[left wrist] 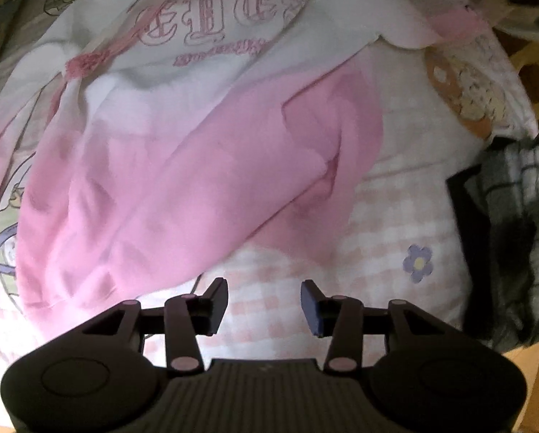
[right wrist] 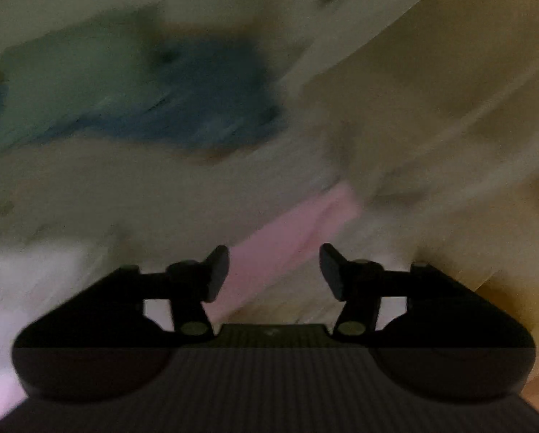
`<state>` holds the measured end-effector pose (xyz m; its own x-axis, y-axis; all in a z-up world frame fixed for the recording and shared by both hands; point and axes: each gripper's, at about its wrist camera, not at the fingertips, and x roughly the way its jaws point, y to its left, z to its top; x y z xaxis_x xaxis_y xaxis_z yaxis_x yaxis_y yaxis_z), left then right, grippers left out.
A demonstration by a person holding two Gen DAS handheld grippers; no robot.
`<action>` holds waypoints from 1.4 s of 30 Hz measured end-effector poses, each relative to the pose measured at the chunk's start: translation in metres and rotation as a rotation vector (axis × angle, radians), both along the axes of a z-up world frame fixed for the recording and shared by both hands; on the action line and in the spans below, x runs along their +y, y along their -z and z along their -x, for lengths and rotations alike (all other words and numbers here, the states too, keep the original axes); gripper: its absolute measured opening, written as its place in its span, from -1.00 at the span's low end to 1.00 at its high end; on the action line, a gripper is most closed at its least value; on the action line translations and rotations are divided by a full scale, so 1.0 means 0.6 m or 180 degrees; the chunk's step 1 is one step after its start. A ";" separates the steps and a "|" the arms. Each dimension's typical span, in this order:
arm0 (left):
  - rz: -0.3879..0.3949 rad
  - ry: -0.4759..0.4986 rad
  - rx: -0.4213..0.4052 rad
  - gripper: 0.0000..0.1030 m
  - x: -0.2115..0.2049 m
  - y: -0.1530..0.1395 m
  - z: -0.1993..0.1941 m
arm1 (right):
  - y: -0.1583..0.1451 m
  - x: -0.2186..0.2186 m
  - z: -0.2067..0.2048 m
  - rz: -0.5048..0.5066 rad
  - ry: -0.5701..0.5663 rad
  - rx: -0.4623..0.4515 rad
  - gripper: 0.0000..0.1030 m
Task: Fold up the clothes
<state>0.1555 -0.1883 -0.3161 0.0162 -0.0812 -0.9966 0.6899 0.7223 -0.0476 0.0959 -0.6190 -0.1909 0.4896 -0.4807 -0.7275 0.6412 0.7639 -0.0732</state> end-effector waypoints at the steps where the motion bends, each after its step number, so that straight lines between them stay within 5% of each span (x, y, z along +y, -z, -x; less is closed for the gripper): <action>1: -0.0028 0.0000 0.0005 -0.07 0.011 0.002 0.001 | 0.033 0.043 0.012 -0.0291 -0.0180 0.0101 0.20; 5: -0.0121 -0.0085 0.0014 -0.07 0.053 0.015 -0.007 | 0.178 0.244 0.062 -0.1451 -0.0780 0.0567 0.20; 9: -0.0199 -0.0213 -0.0034 -0.07 0.092 0.018 -0.020 | 0.251 0.378 0.058 -0.1510 -0.0994 0.0711 0.19; 13: -0.0234 -0.0273 -0.0071 -0.06 0.128 0.015 -0.028 | 0.305 0.378 0.045 -0.1804 -0.0488 0.0671 0.21; 14: -0.0246 -0.0289 -0.0075 -0.06 0.137 0.015 -0.031 | 0.317 0.373 0.046 -0.1953 -0.0329 0.0626 0.12; 15: -0.0257 -0.0306 -0.0079 -0.06 0.145 0.014 -0.033 | 0.322 0.365 0.048 -0.2071 -0.0204 0.0583 -0.54; 16: -0.0263 -0.0323 -0.0080 -0.06 0.153 0.012 -0.036 | 0.316 0.354 0.052 -0.2177 -0.0152 0.0581 -0.74; 18: -0.0275 -0.0349 -0.0084 -0.06 0.170 0.009 -0.041 | 0.284 0.334 0.067 -0.2313 -0.0193 0.0634 -0.75; 24: -0.0236 -0.0280 -0.0159 0.00 0.205 -0.015 -0.064 | 0.132 0.269 0.169 -0.1941 -0.0807 0.1292 -0.75; 28: -0.0340 -0.0251 -0.0162 0.01 0.217 0.006 -0.075 | 0.159 0.223 0.208 -0.1301 -0.0785 0.2126 -0.63; 30: -0.0396 -0.0249 -0.0164 0.01 0.221 0.019 -0.077 | 0.194 0.219 0.205 -0.1355 -0.0630 0.2269 -0.53; 33: -0.0458 -0.0223 -0.0132 0.02 0.233 0.038 -0.081 | 0.196 0.247 0.204 -0.1345 -0.0567 0.2152 -0.23; 36: -0.0477 -0.0111 -0.0089 0.09 0.236 0.064 -0.082 | 0.172 0.306 0.213 -0.0820 -0.0635 0.1931 0.10; 39: -0.0507 -0.0048 -0.0030 0.12 0.245 0.093 -0.075 | 0.161 0.379 0.217 -0.0442 -0.1080 0.1723 0.38; 42: -0.0470 -0.0134 0.0100 0.12 0.254 0.121 -0.077 | 0.177 0.443 0.213 -0.0384 -0.1741 0.1681 0.42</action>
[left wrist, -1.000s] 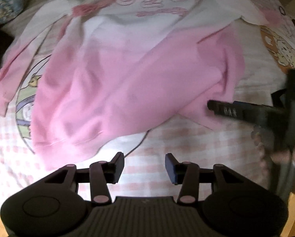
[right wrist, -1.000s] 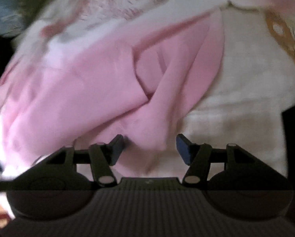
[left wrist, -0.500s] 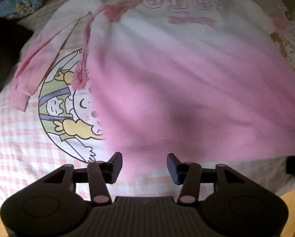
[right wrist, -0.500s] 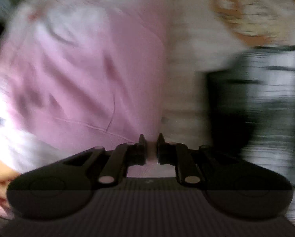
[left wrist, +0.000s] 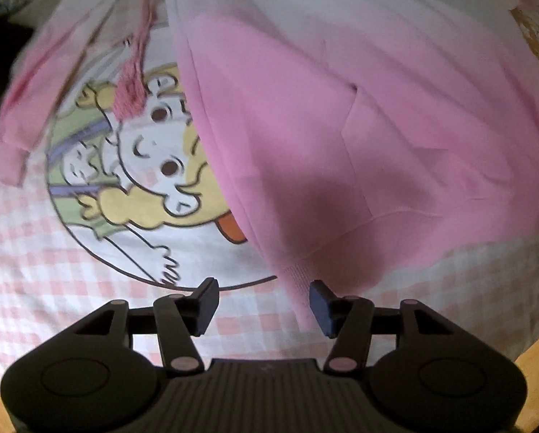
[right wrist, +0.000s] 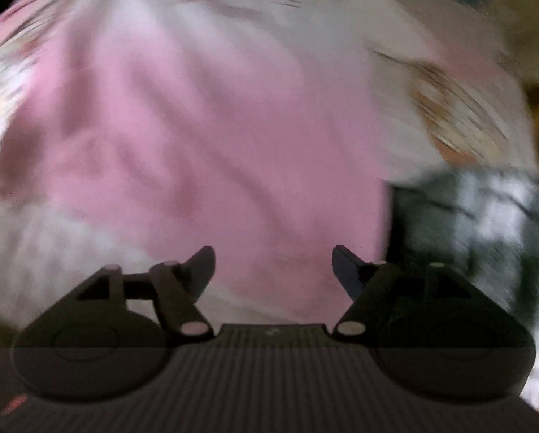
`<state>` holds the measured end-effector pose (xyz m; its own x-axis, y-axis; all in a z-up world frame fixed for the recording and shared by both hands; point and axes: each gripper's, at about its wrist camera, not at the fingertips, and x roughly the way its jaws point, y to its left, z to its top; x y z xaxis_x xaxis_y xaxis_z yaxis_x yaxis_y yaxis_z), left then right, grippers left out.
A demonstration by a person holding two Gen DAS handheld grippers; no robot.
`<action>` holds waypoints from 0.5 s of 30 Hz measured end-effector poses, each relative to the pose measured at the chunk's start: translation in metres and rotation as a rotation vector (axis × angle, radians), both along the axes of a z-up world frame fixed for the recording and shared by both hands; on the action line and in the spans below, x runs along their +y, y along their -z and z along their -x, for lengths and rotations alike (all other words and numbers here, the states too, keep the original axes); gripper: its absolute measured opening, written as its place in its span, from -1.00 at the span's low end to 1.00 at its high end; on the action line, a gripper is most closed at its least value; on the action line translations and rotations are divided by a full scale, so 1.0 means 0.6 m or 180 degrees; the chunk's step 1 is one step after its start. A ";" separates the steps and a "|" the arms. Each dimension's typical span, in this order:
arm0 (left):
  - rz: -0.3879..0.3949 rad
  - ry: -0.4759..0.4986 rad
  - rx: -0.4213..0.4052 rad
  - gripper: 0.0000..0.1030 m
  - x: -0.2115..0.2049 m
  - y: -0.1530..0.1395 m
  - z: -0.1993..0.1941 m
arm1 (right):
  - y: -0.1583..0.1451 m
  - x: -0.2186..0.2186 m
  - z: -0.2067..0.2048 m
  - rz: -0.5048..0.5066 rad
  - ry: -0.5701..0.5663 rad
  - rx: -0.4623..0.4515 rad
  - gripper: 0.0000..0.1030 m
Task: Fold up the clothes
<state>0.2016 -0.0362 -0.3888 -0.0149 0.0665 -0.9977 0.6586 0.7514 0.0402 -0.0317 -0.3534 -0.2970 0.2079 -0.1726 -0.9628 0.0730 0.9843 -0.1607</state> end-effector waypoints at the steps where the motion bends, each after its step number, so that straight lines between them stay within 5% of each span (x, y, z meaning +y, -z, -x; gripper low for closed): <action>1: 0.0037 -0.0080 0.0064 0.13 0.004 0.008 -0.003 | 0.010 0.020 -0.003 -0.0048 -0.0227 0.0006 0.42; 5: 0.0105 -0.0288 0.0152 0.13 0.002 0.028 -0.007 | 0.060 0.083 -0.032 -0.0162 -0.0907 0.0022 0.42; 15: 0.0134 -0.0032 -0.0119 0.14 -0.035 0.000 0.015 | 0.091 0.113 -0.084 -0.0331 -0.1235 -0.0082 0.42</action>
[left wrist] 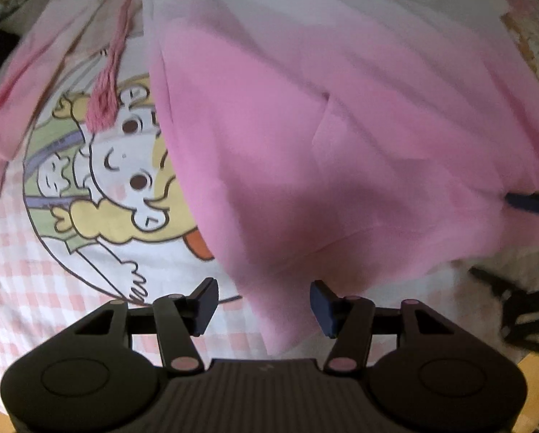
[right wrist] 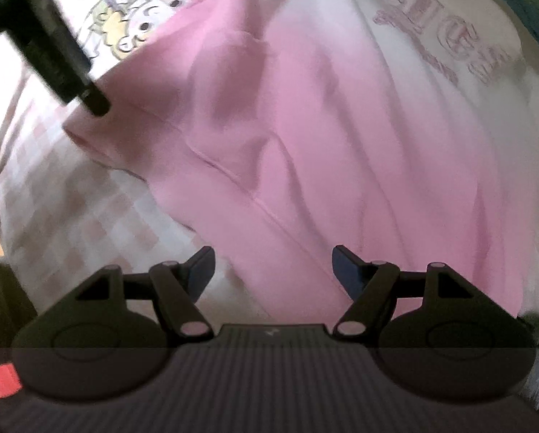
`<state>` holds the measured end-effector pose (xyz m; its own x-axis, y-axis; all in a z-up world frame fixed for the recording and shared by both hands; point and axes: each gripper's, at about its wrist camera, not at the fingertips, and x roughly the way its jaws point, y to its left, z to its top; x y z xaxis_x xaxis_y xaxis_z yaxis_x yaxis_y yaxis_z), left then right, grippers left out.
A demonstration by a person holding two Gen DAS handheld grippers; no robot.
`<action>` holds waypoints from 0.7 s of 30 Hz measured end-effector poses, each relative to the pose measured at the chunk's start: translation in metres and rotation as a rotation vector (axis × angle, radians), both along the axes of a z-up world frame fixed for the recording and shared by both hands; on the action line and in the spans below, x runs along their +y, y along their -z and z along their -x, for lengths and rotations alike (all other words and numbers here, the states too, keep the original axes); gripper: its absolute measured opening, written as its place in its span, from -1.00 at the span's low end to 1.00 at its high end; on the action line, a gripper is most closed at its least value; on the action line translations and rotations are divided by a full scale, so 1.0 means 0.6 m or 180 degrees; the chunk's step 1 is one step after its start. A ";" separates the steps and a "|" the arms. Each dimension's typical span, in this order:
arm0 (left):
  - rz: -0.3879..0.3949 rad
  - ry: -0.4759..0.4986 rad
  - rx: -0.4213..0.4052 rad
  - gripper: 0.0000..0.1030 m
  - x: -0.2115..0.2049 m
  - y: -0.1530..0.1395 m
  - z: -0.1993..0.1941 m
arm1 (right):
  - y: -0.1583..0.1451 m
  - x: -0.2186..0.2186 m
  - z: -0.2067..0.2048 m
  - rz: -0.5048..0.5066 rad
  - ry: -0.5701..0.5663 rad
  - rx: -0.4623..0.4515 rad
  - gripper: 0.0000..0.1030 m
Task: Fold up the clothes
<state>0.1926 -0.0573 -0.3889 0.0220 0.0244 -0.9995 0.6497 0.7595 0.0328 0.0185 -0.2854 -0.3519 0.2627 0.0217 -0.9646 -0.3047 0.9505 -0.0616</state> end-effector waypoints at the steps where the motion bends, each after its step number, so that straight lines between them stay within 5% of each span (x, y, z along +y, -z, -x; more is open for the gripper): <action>1: 0.0041 -0.0043 0.0000 0.16 -0.001 -0.004 -0.001 | 0.002 0.004 0.002 -0.0004 -0.0040 -0.0008 0.42; 11: 0.0034 -0.0585 0.0393 0.29 0.003 0.088 -0.039 | 0.043 0.038 -0.021 0.0045 -0.0095 -0.0260 0.44; 16: -0.0115 -0.0554 0.0377 0.41 -0.020 0.119 -0.040 | 0.078 0.050 -0.042 0.0065 -0.0083 -0.0243 0.53; 21: -0.0014 -0.0421 0.0298 -0.28 -0.030 0.094 -0.027 | 0.082 0.046 -0.060 0.0036 -0.0060 -0.0162 0.64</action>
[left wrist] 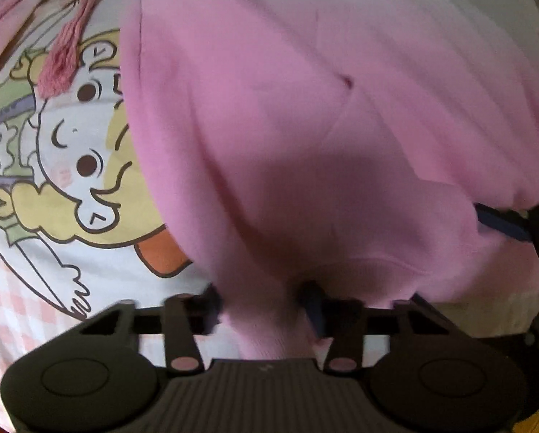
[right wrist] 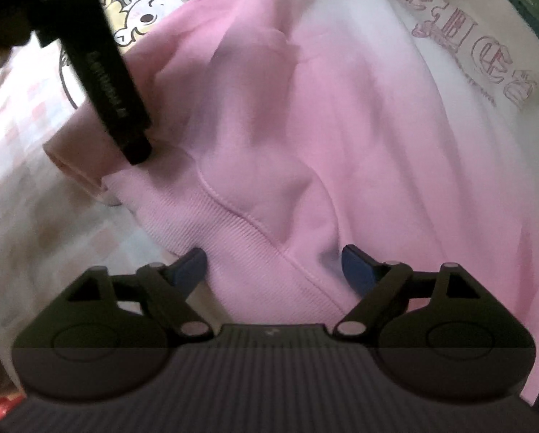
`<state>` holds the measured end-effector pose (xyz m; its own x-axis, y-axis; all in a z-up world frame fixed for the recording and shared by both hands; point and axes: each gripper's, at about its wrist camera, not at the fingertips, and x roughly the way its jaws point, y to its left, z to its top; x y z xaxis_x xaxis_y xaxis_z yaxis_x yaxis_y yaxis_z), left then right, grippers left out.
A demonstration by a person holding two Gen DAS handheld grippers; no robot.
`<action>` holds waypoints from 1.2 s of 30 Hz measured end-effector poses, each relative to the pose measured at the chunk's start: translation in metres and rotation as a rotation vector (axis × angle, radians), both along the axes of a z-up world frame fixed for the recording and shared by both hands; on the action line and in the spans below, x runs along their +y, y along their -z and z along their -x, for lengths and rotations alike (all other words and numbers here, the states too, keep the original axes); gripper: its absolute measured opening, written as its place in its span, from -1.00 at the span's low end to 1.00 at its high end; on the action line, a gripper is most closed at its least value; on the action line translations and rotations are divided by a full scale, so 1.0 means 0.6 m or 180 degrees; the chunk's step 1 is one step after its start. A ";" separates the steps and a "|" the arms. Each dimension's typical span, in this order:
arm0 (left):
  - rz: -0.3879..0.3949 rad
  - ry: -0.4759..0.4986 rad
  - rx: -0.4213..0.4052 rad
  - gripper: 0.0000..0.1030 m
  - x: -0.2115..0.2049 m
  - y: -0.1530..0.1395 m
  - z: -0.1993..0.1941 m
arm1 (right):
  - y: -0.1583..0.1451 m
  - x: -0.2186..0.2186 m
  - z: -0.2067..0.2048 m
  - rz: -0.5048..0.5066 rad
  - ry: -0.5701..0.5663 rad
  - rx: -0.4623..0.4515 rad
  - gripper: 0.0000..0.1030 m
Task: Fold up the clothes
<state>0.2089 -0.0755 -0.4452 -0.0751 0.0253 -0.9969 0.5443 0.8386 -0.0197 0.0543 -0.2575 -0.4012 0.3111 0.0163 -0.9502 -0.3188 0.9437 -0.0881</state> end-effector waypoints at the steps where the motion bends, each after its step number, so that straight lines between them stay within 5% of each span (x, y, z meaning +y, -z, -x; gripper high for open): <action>1: 0.0015 -0.0075 -0.0036 -0.31 0.007 -0.012 -0.001 | -0.007 0.002 -0.001 0.0003 -0.0013 0.0002 0.64; 4: 0.0020 -0.0405 -0.0111 -0.07 0.037 -0.039 -0.002 | -0.042 0.012 0.005 -0.0108 -0.0062 -0.0157 0.64; 7: -0.0094 -0.0415 -0.0086 0.18 0.056 -0.034 0.000 | -0.054 0.033 0.014 -0.0174 -0.0189 -0.0225 0.64; 14: -0.0093 -0.0494 0.0081 0.50 0.044 0.009 -0.010 | 0.014 0.074 -0.023 0.0066 -0.0434 -0.0109 0.65; 15: -0.0045 -0.0478 0.0042 0.41 0.039 0.006 -0.007 | 0.017 0.070 -0.028 0.0029 -0.0409 -0.0108 0.68; 17: 0.0122 -0.0355 -0.0042 -0.41 0.028 -0.008 0.004 | 0.017 0.063 -0.033 -0.0060 -0.0347 -0.0117 0.60; 19: 0.0307 -0.0353 -0.0051 -0.65 0.022 -0.032 0.006 | 0.011 0.061 -0.034 -0.0115 -0.0325 -0.0099 0.10; 21: 0.0407 -0.0347 -0.0124 -0.67 0.022 -0.067 0.002 | -0.005 0.063 -0.030 -0.0130 -0.0348 -0.0060 -0.43; 22: 0.0388 -0.0288 -0.0166 -0.68 0.023 -0.088 0.001 | -0.014 0.064 -0.036 -0.0221 -0.0350 0.0013 -0.51; 26: 0.0050 -0.0008 -0.0240 -0.68 0.069 -0.166 0.005 | -0.075 0.088 -0.051 -0.0860 -0.0486 0.0268 -0.54; 30: -0.0299 -0.0227 -0.0131 -0.68 0.186 -0.218 -0.009 | -0.140 0.168 -0.056 -0.1309 -0.0924 0.0286 -0.54; 32: -0.0499 -0.0289 -0.0087 -0.67 0.230 -0.217 -0.008 | -0.144 0.216 -0.057 -0.1494 -0.0958 0.0328 -0.54; 36: -0.0727 -0.0265 -0.0121 -0.62 0.253 -0.167 -0.016 | -0.107 0.293 -0.048 -0.1298 -0.0704 0.0358 -0.41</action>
